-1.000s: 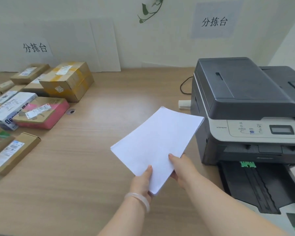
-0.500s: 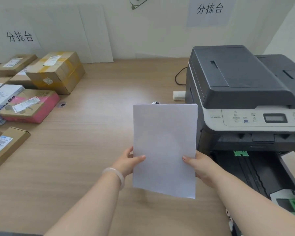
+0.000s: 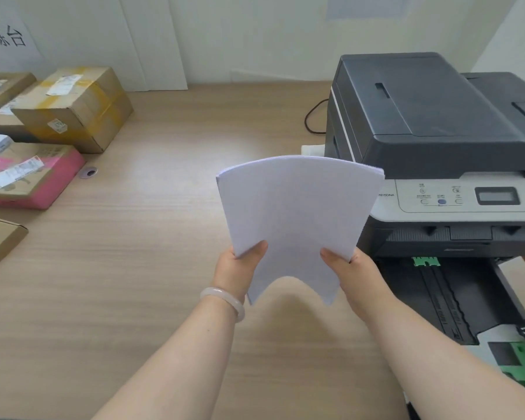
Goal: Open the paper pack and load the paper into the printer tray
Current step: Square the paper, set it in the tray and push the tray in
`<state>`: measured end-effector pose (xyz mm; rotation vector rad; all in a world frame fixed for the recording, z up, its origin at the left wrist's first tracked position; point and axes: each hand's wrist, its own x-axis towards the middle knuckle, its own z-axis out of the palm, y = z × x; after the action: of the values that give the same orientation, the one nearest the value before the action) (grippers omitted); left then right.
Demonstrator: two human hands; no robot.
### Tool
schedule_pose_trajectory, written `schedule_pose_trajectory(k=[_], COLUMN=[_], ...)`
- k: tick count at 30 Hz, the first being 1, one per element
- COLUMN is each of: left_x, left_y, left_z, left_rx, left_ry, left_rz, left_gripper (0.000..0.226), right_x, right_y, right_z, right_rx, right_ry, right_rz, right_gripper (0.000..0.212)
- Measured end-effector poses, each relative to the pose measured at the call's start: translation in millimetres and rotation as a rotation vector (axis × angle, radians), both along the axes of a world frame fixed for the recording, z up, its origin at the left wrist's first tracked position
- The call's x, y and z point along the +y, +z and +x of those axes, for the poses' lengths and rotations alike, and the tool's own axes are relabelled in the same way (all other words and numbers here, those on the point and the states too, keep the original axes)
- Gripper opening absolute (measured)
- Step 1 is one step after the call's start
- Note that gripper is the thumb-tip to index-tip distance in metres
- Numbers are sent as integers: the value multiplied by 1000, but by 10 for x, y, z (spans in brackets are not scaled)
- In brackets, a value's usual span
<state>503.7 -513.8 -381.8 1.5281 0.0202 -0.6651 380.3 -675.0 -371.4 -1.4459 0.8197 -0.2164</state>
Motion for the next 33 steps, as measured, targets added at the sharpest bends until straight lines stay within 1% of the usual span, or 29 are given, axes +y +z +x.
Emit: schedule_pose_trajectory(k=[3, 5, 8, 10, 13, 17, 20, 22, 24, 30, 33], left_x=[7, 14, 1, 2, -5, 3, 74, 103, 126, 154, 117], left_y=[-156, -251, -287, -293, -264, -51, 201, 403, 663, 1348, 1600], left_z=[-67, -111, -135, -130, -163, -80, 71, 149, 196, 255, 227], left_rx=[34, 59, 27, -10, -23, -69, -72, -123, -164, -176, -184], left_ry=[-5, 8, 19, 19, 2, -18, -44, -82, -106, -131, -184], left_rz=[60, 106, 164, 188, 204, 268, 227, 184, 117, -65, -86], left_gripper=[16, 4, 14, 15, 9, 19, 16, 9, 5, 16, 20], right_x=[99, 146, 147, 147, 195, 183, 91, 51, 33, -13, -20], right_y=[-167, -276, -329, -335, -315, -61, 248, 472, 739, 1408, 1648], right_z=[7, -5, 10, 4, -21, 59, 119, 158, 186, 123, 7], right_rx=[44, 93, 115, 117, 134, 151, 116, 68, 13, -124, -164], right_ry=[5, 29, 15, 7, -4, 5, 54, 71, 45, -3, -37], right_rz=[-3, 18, 1, -19, -19, -103, -154, -174, -179, -194, -180], right_gripper=[20, 20, 20, 17, 17, 22, 19, 20, 23, 14, 20])
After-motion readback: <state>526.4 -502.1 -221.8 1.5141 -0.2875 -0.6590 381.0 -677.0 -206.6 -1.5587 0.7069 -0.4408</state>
